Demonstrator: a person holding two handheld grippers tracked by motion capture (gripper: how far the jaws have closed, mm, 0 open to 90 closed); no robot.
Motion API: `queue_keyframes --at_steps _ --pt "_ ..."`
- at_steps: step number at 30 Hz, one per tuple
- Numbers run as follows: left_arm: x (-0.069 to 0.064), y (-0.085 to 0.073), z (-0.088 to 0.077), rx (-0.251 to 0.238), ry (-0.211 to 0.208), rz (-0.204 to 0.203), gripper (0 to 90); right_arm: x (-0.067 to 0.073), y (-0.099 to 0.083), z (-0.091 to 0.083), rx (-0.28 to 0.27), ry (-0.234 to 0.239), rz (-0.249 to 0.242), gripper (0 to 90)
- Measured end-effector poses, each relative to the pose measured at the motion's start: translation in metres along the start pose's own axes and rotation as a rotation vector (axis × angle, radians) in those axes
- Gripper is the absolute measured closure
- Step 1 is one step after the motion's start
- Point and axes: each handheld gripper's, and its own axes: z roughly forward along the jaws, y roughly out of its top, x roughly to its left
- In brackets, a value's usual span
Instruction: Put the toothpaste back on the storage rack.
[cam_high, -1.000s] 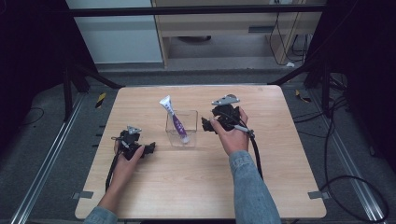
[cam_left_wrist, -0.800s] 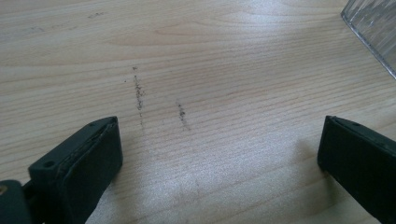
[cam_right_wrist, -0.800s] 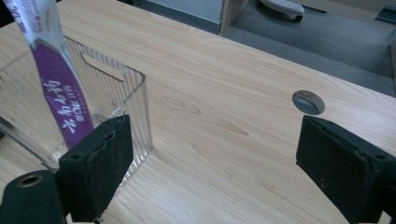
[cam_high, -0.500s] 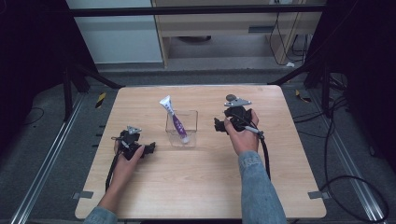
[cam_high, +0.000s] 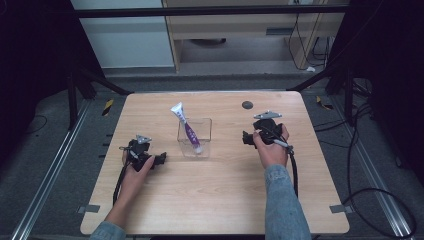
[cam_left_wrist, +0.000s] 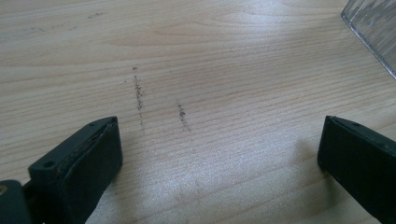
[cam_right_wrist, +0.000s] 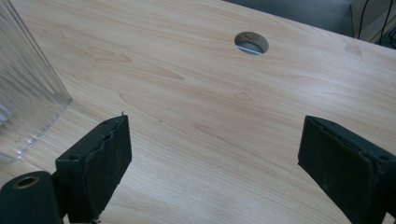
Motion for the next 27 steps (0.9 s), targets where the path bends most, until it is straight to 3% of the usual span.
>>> queue_keyframes --at_steps 12,27 --pt "0.000 0.000 0.000 0.000 0.000 0.000 0.0 -0.017 -0.023 0.007 0.035 -0.013 0.029 9.6" --pt "0.000 0.000 0.000 0.001 0.000 0.001 0.0 -0.015 -0.055 0.030 0.151 -0.022 0.033 9.7"
